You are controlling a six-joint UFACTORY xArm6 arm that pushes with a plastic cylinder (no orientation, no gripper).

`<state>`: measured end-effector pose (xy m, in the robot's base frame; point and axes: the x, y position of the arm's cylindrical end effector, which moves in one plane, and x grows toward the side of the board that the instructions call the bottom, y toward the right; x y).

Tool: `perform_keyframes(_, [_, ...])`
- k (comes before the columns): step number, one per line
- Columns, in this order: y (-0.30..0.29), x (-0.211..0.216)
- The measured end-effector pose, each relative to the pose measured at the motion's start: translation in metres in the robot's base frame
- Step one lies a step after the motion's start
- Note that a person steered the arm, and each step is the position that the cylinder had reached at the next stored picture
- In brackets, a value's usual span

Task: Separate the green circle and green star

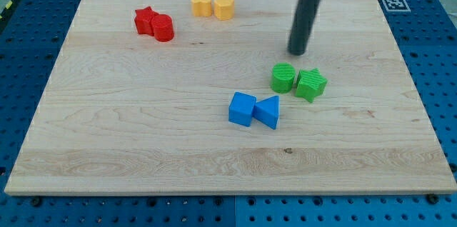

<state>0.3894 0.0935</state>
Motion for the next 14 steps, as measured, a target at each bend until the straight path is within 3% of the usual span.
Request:
perform_keyframes(4, [-0.085,0.038])
perform_keyframes(14, [0.072,0.065])
